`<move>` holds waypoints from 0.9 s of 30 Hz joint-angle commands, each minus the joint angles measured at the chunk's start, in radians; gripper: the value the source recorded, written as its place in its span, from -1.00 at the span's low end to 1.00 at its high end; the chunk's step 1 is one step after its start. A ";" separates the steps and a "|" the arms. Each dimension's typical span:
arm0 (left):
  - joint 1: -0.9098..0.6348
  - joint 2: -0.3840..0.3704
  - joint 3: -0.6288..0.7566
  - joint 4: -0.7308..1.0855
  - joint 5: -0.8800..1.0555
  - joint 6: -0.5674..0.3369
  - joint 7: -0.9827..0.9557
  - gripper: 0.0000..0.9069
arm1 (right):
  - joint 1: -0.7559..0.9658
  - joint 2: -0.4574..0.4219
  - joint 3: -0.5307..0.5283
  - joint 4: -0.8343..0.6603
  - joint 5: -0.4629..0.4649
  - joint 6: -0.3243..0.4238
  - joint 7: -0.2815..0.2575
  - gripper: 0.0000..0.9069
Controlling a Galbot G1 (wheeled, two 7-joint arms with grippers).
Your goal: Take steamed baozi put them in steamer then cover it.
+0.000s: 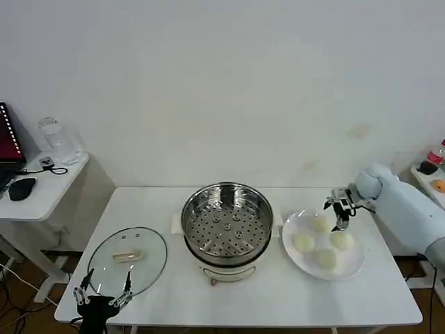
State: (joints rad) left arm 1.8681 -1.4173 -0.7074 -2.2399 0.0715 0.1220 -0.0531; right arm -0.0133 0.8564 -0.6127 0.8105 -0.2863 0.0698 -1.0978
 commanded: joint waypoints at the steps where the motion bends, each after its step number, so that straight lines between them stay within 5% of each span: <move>1: 0.001 0.001 -0.006 -0.001 -0.001 0.000 0.002 1.00 | 0.000 0.047 -0.016 -0.078 -0.013 -0.009 0.013 1.00; 7: 0.000 0.003 -0.011 0.001 -0.002 -0.002 0.001 1.00 | -0.003 0.077 -0.005 -0.115 -0.014 -0.012 0.040 1.00; 18: -0.001 0.000 -0.012 0.008 -0.002 -0.005 0.001 1.00 | -0.002 0.125 0.015 -0.182 -0.057 -0.012 0.060 0.47; 27: 0.000 -0.001 -0.010 0.007 -0.002 -0.004 0.001 1.00 | 0.009 0.123 0.019 -0.174 -0.056 -0.007 0.054 0.47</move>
State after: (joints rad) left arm 1.8662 -1.4191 -0.7186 -2.2319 0.0694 0.1173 -0.0521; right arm -0.0088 0.9700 -0.5961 0.6523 -0.3362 0.0623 -1.0490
